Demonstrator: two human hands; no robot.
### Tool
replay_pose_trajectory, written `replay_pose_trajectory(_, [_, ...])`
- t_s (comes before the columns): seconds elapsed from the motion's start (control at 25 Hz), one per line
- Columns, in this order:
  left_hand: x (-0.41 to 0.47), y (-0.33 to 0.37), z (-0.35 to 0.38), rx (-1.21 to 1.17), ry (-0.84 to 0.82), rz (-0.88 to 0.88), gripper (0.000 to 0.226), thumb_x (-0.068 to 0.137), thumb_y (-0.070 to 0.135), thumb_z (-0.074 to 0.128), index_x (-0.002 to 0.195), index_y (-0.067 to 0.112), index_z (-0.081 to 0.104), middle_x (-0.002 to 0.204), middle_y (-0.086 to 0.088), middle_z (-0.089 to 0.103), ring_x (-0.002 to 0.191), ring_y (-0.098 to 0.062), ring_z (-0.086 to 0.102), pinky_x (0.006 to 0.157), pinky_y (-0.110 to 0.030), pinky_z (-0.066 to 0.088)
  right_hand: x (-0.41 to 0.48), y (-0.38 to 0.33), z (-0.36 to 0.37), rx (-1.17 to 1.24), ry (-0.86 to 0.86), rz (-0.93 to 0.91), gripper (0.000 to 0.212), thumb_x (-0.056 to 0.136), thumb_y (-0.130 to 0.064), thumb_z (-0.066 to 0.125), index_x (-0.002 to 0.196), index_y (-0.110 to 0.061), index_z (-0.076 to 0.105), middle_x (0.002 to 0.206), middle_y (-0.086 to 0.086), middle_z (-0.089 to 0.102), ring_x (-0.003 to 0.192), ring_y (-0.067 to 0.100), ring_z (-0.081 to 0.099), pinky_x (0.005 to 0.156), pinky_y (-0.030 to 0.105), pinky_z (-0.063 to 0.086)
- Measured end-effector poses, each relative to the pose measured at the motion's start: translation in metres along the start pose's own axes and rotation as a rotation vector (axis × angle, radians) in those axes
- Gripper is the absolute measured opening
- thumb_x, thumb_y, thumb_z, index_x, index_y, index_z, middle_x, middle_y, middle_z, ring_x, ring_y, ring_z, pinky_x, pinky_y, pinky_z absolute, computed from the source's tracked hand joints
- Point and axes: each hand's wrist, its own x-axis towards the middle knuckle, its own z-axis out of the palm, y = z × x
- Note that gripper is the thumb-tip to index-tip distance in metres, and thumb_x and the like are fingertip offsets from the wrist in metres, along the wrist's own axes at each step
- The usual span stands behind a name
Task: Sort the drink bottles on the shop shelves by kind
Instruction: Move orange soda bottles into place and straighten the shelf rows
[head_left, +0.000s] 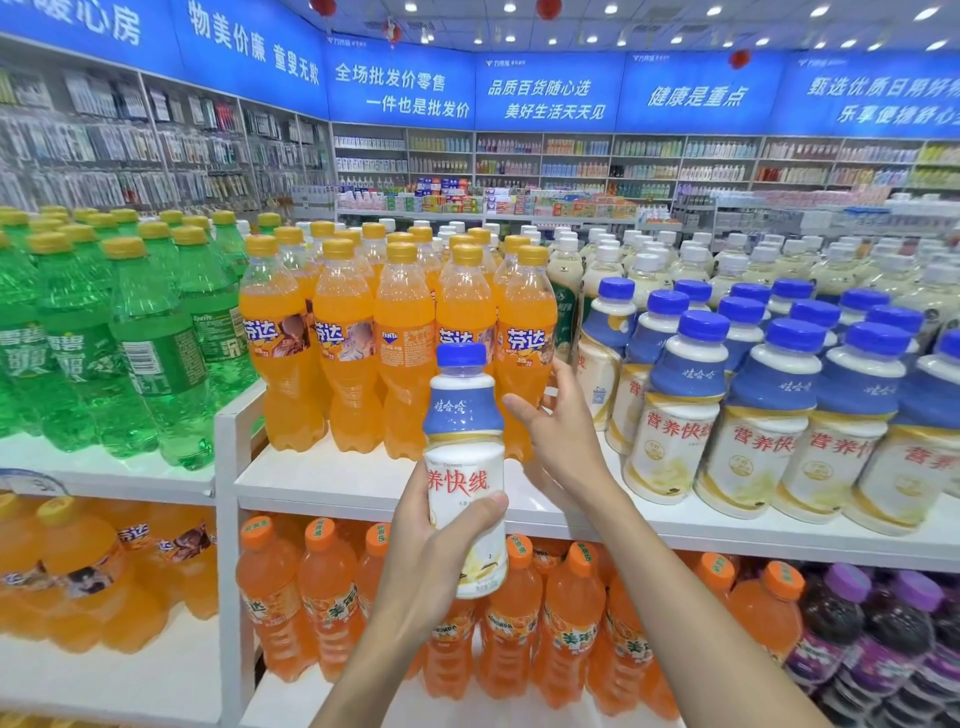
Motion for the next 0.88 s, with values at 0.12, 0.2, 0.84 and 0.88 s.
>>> replay_pose_trajectory(0.12, [-0.001,0.0,0.003,-0.012,-0.021,-0.004,0.044,0.074,0.035,0.076,0.117,0.029,0.064,0.095,0.001,0.076,0.088,-0.018,0.075,0.073,-0.029,0.059,-0.003,0.005,0.002,-0.029,-0.005,-0.001,0.045,0.099,-0.025,0.068,0.14,-0.029,0.05,0.13,-0.011,0.066,0.113,0.003,0.065,0.091,0.026,0.057])
replay_pose_trajectory(0.2, [-0.002,0.002,0.005,-0.012,-0.034,-0.007,0.045,0.075,0.034,0.076,0.118,0.028,0.064,0.095,0.0,0.076,0.087,-0.019,0.075,0.073,-0.029,0.06,-0.006,0.004,0.0,-0.092,-0.023,-0.012,0.043,0.099,-0.029,0.066,0.139,-0.029,0.051,0.129,-0.014,0.067,0.114,0.001,0.064,0.093,0.025,0.055])
replay_pose_trajectory(0.84, [-0.02,-0.005,0.027,-0.071,-0.175,-0.027,0.044,0.078,0.024,0.079,0.119,0.026,0.065,0.095,0.002,0.078,0.086,-0.015,0.075,0.068,-0.023,0.058,-0.093,-0.018,-0.049,-0.552,0.044,-0.052,0.051,0.103,-0.04,0.054,0.15,-0.021,0.047,0.15,-0.008,0.049,0.139,0.008,0.042,0.11,0.024,0.034])
replay_pose_trajectory(0.88, [-0.02,-0.007,0.03,-0.068,-0.18,-0.026,0.041,0.081,0.018,0.081,0.118,0.026,0.064,0.094,0.003,0.078,0.085,-0.013,0.075,0.067,-0.022,0.058,-0.103,-0.018,-0.054,-0.558,0.057,-0.045,0.049,0.103,-0.039,0.055,0.149,-0.023,0.048,0.149,-0.011,0.05,0.138,0.005,0.042,0.108,0.021,0.033])
